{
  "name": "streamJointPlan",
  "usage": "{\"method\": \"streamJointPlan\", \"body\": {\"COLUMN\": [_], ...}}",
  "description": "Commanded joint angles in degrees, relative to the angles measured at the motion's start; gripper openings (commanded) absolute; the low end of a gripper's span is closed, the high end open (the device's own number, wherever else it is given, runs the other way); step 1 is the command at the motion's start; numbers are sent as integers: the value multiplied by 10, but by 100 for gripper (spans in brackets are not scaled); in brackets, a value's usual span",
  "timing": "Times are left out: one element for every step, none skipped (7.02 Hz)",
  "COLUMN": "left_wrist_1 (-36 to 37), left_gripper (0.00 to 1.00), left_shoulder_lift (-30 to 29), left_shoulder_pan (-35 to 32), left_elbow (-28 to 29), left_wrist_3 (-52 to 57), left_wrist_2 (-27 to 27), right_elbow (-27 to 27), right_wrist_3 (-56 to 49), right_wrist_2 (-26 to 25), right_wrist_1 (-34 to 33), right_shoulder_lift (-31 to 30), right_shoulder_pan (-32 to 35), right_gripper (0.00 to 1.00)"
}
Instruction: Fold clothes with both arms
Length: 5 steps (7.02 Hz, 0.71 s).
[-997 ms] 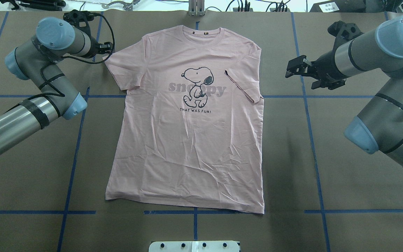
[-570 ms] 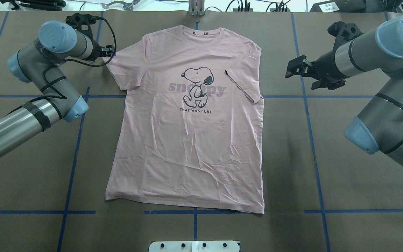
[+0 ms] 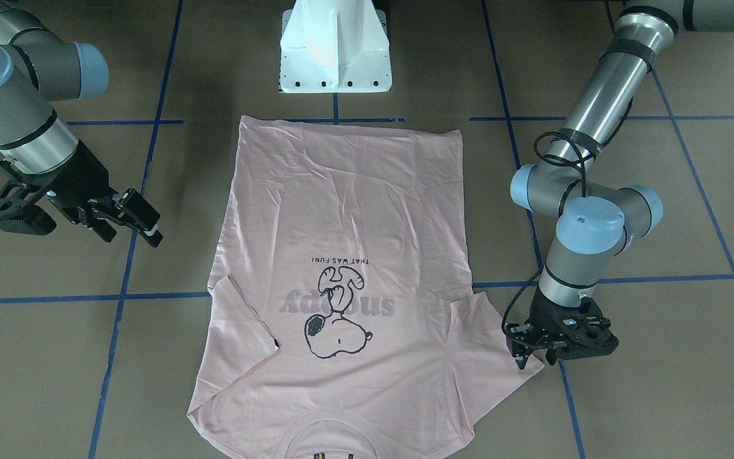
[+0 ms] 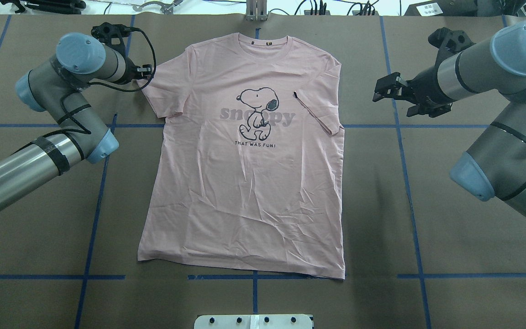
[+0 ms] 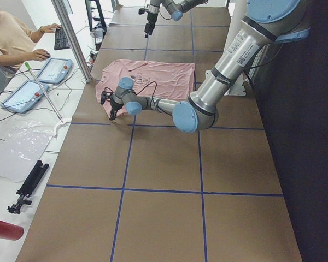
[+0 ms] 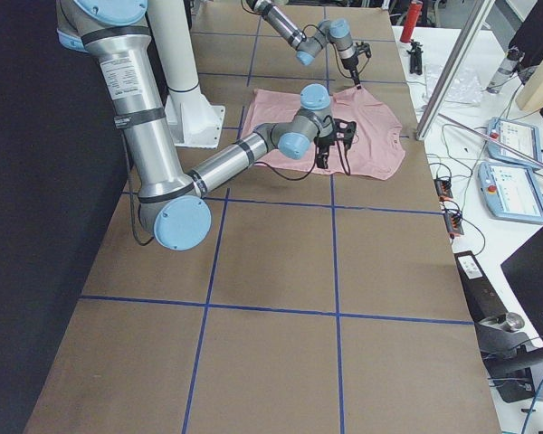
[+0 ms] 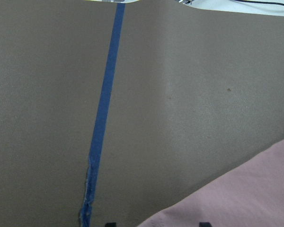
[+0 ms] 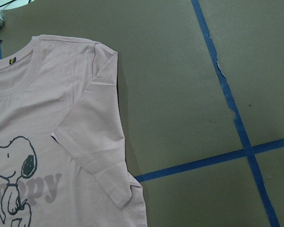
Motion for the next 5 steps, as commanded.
{"method": "streamJointPlan", "body": {"left_wrist_1": [0, -1, 0, 6, 4], "left_gripper": [0, 0, 0, 0, 0], "left_shoulder_lift": [-1, 1, -2, -4, -3], "left_shoulder_pan": [0, -1, -1, -1, 0], "left_elbow": [0, -10, -29, -55, -56], "left_wrist_3": [0, -4, -6, -9, -51], "left_wrist_2": [0, 0, 0, 0, 0], "right_elbow": [0, -2, -5, -6, -7], "right_wrist_3": [0, -1, -5, -6, -7], "right_wrist_2": [-3, -1, -4, -4, -5], "right_wrist_1": [0, 0, 0, 0, 0], "right_shoulder_lift": [-9, -13, -14, -14, -14], "right_shoulder_pan": [0, 0, 0, 0, -1], "right_gripper": [100, 100, 100, 100, 100]}}
